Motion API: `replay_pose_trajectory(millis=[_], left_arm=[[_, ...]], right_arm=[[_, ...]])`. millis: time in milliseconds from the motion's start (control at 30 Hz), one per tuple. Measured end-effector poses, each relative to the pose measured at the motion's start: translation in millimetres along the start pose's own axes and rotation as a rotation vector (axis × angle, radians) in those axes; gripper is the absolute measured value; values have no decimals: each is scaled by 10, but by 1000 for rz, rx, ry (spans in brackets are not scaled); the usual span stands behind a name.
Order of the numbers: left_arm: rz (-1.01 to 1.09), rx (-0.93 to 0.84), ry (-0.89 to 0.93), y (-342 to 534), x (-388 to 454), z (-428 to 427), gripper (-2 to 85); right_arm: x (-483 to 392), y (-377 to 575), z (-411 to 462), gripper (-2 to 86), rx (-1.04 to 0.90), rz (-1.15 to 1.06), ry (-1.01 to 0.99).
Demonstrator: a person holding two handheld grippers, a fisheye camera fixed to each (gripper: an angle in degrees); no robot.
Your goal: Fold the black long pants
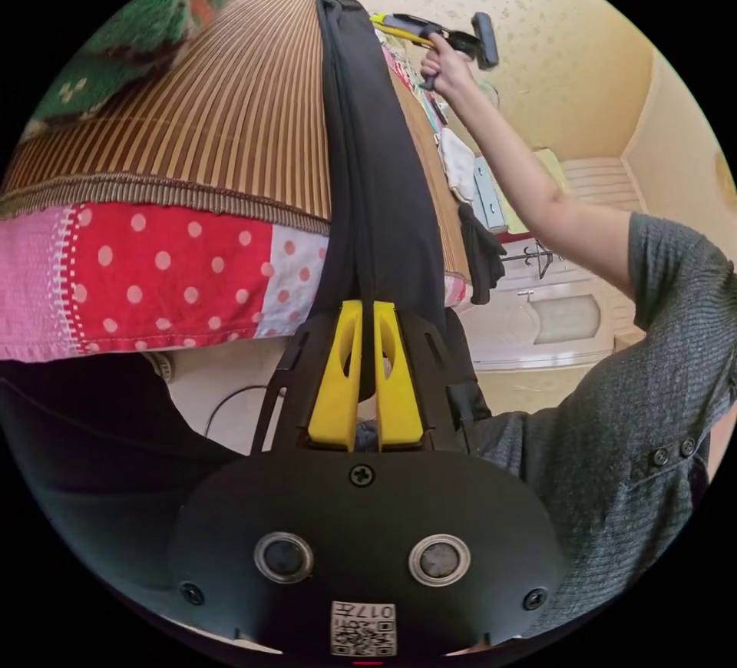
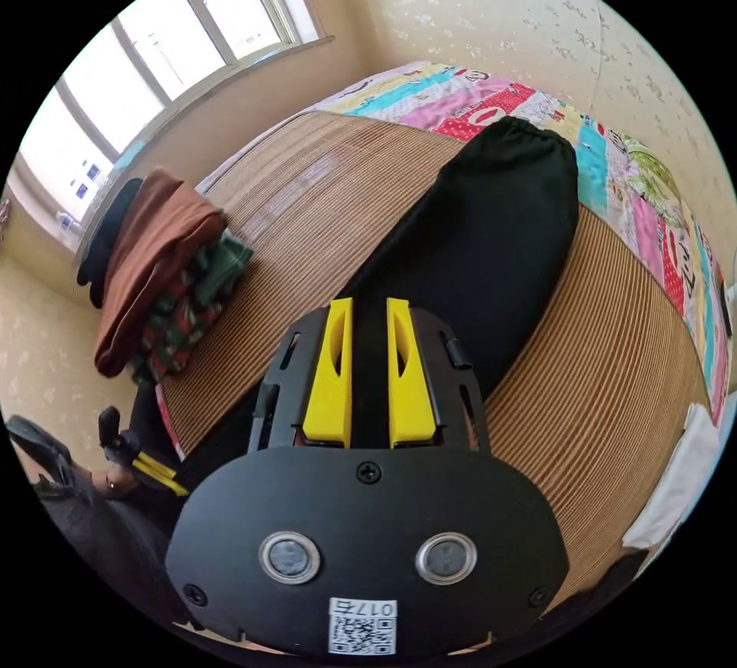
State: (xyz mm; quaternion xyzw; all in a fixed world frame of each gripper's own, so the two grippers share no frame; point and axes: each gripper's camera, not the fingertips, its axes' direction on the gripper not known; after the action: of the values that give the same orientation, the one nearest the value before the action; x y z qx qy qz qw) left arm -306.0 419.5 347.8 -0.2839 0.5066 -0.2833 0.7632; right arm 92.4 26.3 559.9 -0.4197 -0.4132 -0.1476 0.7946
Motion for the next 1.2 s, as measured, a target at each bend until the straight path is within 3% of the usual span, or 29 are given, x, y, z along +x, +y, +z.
replay_pose_trajectory(millis=[200, 367, 633, 733, 867, 1000, 1200], left_arm=[[23, 51, -81, 166, 274, 27, 0], [71, 32, -164, 173, 511, 80, 1], [107, -72, -333, 126, 780, 258, 4], [143, -80, -354, 125, 953, 219, 4], [181, -33, -216, 165, 1126, -36, 2], [183, 33, -279, 262, 1219, -296, 1], [69, -7, -336, 314, 845, -161, 5]], right_arm=[[38, 2268, -246, 100, 70, 344, -145], [-270, 3227, 6, 100, 171, 536, -194], [-586, 3617, -11, 46, 202, 488, -61], [-584, 3692, -42, 30, 220, 464, -83], [-589, 3696, -224, 22, 270, 446, -183], [-637, 3771, -332, 18, 352, 396, -288], [-582, 3799, 194, 16, 165, 347, -186]])
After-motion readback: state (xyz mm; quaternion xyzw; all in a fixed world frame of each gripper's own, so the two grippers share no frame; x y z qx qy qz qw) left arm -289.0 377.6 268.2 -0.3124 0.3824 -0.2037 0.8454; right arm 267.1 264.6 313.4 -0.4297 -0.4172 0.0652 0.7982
